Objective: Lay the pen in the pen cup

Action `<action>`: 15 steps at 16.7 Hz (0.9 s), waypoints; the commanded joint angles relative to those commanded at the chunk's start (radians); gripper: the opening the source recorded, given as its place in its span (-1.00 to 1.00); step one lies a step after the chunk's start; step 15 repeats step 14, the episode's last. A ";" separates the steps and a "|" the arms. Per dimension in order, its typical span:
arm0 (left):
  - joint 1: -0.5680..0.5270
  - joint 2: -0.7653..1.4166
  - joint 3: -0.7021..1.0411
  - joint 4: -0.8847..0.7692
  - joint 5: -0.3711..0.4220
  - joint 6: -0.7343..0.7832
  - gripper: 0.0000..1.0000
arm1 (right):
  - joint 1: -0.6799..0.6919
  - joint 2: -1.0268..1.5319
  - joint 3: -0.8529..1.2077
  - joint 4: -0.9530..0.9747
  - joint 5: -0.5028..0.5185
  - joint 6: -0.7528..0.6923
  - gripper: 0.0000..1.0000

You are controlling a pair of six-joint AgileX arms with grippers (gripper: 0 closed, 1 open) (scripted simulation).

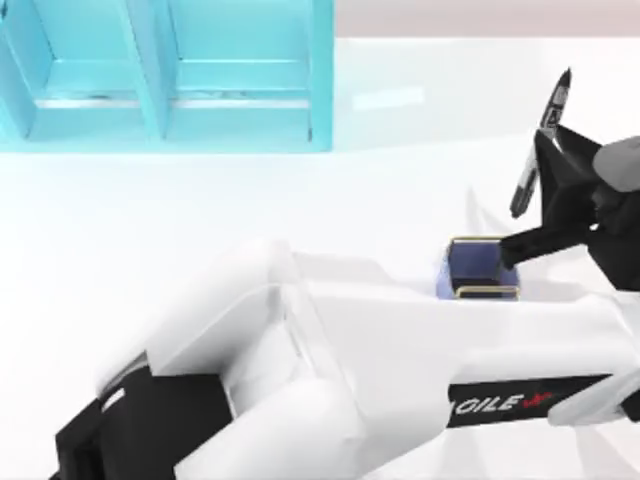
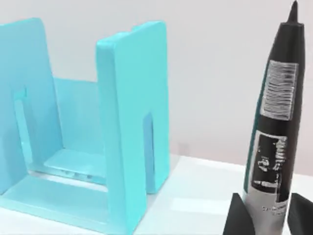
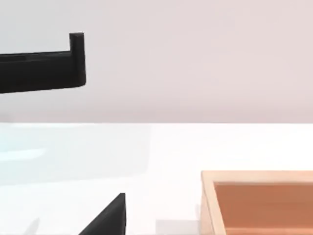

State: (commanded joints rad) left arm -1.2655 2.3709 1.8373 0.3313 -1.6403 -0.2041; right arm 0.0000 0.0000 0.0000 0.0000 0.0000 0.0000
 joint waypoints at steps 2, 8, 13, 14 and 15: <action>0.000 0.000 0.000 0.000 0.000 0.000 0.06 | 0.000 0.000 0.000 0.000 0.000 0.000 1.00; 0.000 0.000 0.000 0.000 0.000 0.000 0.96 | 0.000 0.000 0.000 0.000 0.000 0.000 1.00; 0.000 0.000 0.000 0.000 0.000 0.000 1.00 | 0.000 0.000 0.000 0.000 0.000 0.000 1.00; 0.000 0.000 0.000 0.000 0.000 0.000 1.00 | 0.000 0.000 0.000 0.000 0.000 0.000 1.00; 0.000 0.000 0.000 0.000 0.000 0.000 1.00 | 0.000 0.000 0.000 0.000 0.000 0.000 1.00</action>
